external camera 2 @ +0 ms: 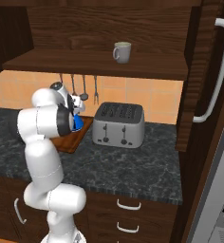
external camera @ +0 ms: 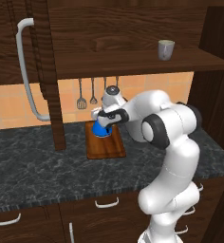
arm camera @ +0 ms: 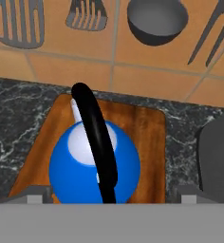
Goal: Pick the kettle from the counter and place it on the tray. Then pick the mug from the cabinet and place it on the tray. Then close the cabinet doors.
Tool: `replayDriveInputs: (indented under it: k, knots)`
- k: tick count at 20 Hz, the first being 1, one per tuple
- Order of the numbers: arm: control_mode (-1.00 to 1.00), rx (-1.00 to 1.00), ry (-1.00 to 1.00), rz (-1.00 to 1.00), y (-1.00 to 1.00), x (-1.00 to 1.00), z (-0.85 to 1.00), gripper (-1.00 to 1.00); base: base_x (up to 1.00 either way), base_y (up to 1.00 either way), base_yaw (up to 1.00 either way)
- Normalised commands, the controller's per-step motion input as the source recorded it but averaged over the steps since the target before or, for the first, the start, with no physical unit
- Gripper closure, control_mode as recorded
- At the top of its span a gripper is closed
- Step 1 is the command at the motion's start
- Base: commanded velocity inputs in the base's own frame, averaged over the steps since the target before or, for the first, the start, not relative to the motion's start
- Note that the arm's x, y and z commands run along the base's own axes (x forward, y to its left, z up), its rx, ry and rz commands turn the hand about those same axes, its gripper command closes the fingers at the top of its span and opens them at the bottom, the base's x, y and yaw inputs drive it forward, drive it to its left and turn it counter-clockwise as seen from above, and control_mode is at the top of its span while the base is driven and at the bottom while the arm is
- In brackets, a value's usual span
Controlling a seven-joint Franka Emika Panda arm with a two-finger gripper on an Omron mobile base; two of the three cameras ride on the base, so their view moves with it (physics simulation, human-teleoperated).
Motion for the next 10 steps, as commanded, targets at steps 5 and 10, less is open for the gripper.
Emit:
replayDriveInputs:
  k: [5, 10]
  knots:
    - [-1.00, 0.00, -0.11, -0.03, 0.02, -0.34, 0.01, -1.00, 0.00, 0.00, 0.00]
    - [-1.00, 0.02, -0.02, -0.04, 0.02, -0.40, 0.23, -1.00, 0.00, 0.00, 0.00]
